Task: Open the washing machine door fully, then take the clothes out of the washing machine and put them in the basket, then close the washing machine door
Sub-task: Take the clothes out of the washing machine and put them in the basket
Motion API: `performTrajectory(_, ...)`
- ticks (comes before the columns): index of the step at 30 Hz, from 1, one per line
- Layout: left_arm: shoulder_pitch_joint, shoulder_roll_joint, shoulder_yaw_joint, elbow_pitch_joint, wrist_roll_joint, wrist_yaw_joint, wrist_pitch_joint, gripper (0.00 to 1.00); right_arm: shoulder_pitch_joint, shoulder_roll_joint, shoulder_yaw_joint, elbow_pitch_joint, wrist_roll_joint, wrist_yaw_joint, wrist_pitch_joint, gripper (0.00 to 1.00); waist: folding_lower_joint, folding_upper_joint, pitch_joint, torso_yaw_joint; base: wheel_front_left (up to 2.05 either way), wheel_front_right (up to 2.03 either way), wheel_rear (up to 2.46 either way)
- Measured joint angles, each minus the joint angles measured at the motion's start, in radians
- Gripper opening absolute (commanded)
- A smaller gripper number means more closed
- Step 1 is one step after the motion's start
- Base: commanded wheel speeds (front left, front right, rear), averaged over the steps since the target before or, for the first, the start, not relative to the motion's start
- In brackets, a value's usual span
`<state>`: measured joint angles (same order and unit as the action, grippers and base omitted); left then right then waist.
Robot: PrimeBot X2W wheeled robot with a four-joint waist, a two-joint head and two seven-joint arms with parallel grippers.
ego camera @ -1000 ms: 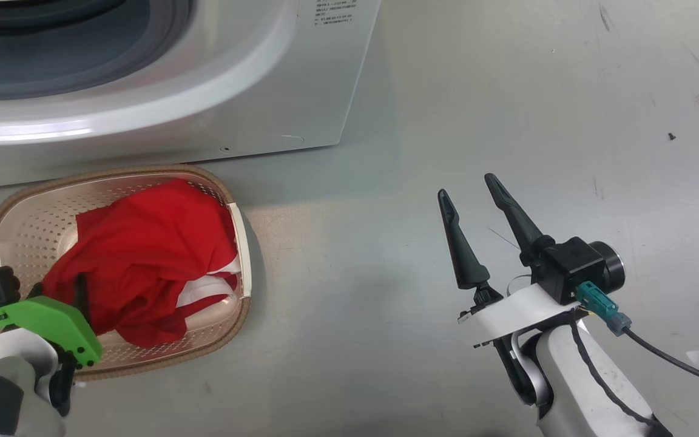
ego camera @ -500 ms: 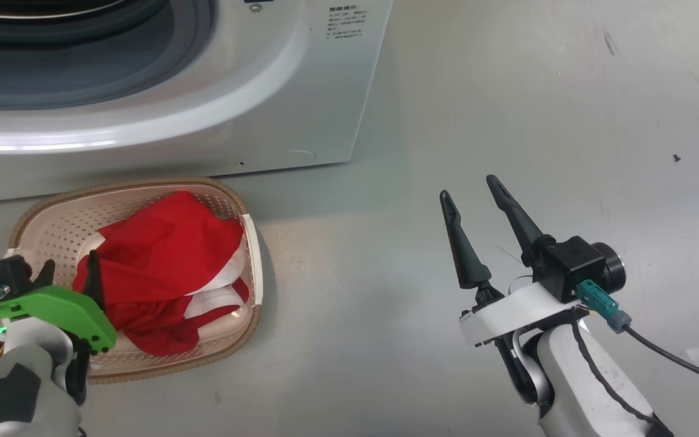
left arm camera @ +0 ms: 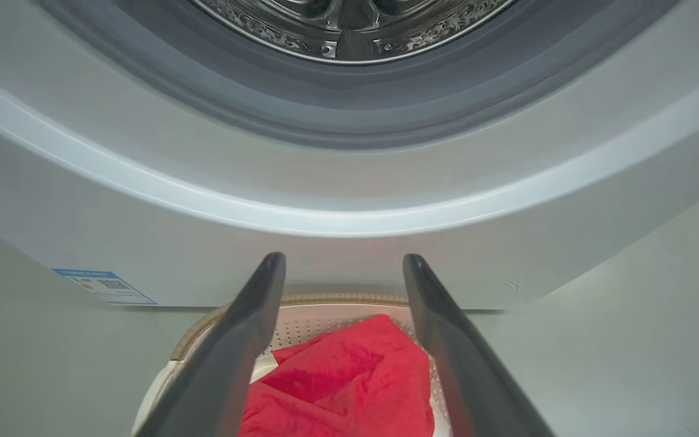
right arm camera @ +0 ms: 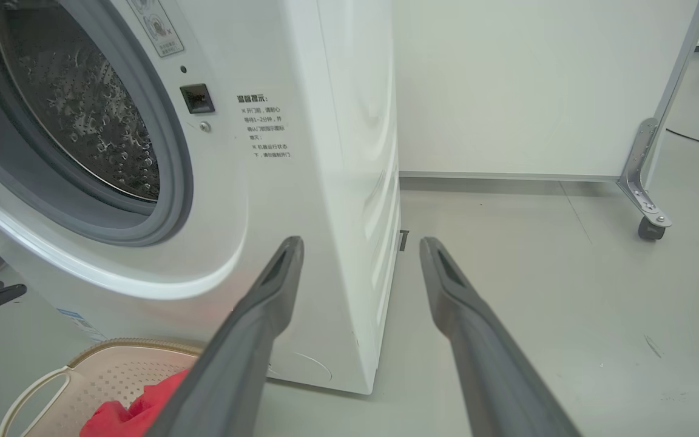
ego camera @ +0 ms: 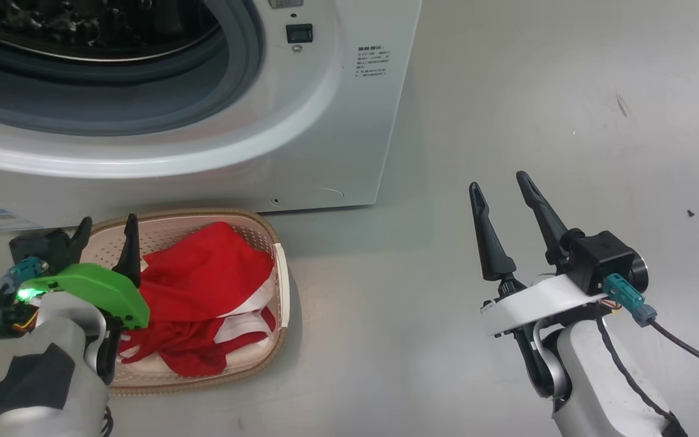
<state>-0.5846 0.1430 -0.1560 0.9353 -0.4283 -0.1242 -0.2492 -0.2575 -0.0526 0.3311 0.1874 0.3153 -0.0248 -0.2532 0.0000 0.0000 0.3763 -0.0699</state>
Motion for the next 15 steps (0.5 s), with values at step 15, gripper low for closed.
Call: performTrajectory(15, 0.131, -0.028, 0.022, -0.336, 0.010, 0.000, 0.000, 1.00, 0.084, 0.000, -0.061, 0.002, 0.010, 0.015, 0.000, 1.00, 0.0000, 0.0000, -0.166, 0.084, 0.00, 0.00, 0.00)
